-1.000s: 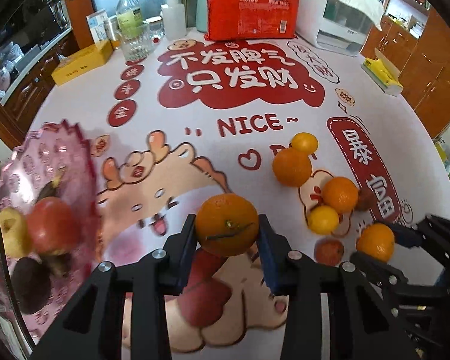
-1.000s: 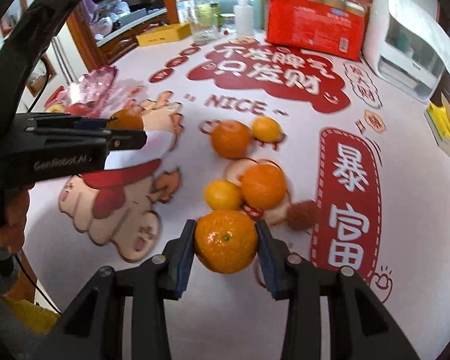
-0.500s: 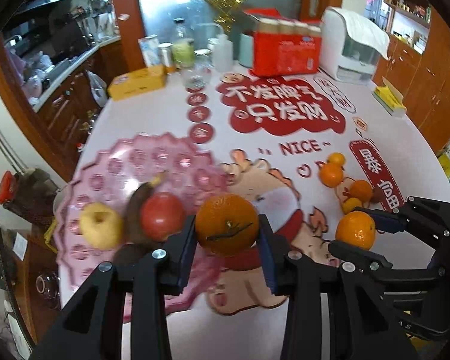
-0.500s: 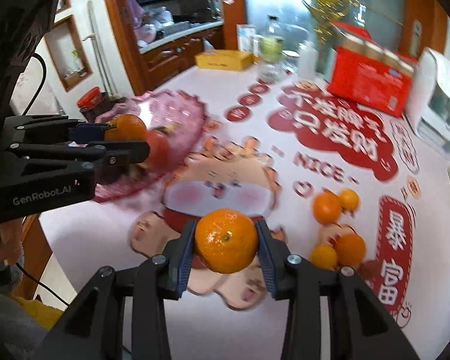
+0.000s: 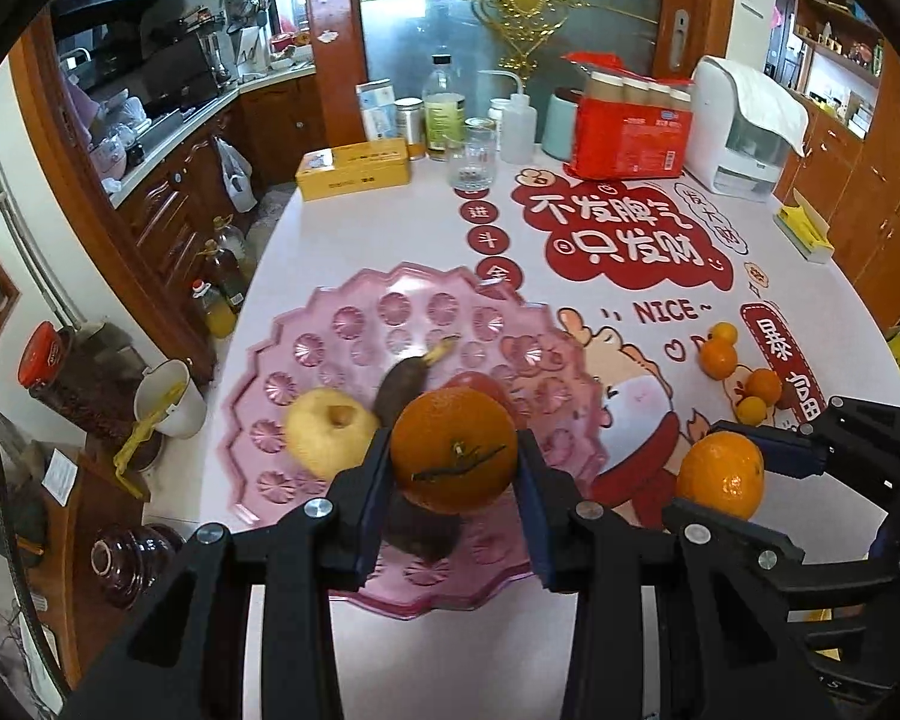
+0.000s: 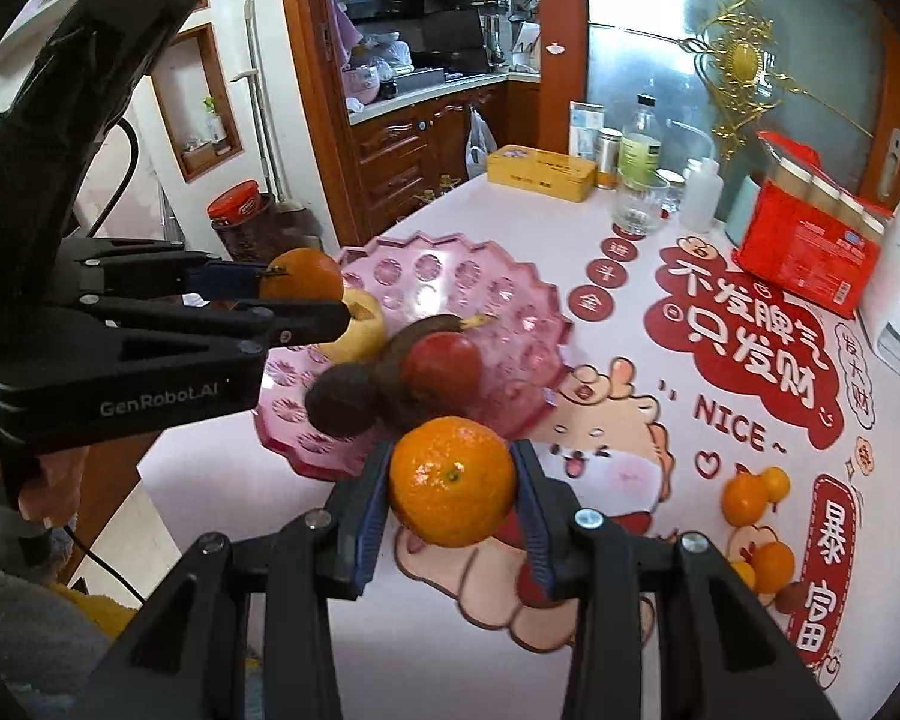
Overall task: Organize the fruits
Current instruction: 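Carry both held mandarin oranges over the pink bowl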
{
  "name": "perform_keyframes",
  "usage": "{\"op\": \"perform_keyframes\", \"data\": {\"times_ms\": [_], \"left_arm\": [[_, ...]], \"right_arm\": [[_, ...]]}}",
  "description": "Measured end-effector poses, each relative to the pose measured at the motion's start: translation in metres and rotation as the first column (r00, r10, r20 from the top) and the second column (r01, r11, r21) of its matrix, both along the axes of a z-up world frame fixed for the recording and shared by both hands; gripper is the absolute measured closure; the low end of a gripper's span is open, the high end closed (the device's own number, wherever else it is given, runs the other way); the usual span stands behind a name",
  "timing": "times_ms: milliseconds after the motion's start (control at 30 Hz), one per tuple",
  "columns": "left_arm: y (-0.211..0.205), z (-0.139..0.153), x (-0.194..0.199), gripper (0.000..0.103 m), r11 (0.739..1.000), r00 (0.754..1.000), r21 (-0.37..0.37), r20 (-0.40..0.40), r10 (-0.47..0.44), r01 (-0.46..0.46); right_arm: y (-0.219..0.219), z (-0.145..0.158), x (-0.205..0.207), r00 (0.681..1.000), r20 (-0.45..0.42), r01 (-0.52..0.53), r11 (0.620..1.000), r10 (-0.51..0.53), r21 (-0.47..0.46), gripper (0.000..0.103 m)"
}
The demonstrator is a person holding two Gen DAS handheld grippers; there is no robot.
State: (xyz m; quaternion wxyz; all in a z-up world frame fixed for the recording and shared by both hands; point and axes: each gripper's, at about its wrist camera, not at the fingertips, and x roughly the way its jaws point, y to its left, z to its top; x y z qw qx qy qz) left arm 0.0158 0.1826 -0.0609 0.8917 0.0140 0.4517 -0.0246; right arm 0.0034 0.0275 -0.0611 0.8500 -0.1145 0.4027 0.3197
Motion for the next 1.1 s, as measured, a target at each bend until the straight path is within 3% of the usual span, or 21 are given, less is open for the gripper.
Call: {"op": "perform_keyframes", "data": {"times_ms": [567, 1100], "left_arm": [[0.098, 0.003, 0.011, 0.066, 0.997, 0.996, 0.014, 0.027, 0.082, -0.082], [0.108, 0.003, 0.074, 0.066, 0.999, 0.998, 0.000, 0.045, 0.043, -0.043]], "right_arm": [[0.052, -0.016, 0.006, 0.996, -0.034, 0.078, 0.996, -0.077, 0.039, 0.064], [0.062, 0.007, 0.071, 0.979, 0.011, 0.203, 0.979, -0.203, -0.002, 0.064]]}}
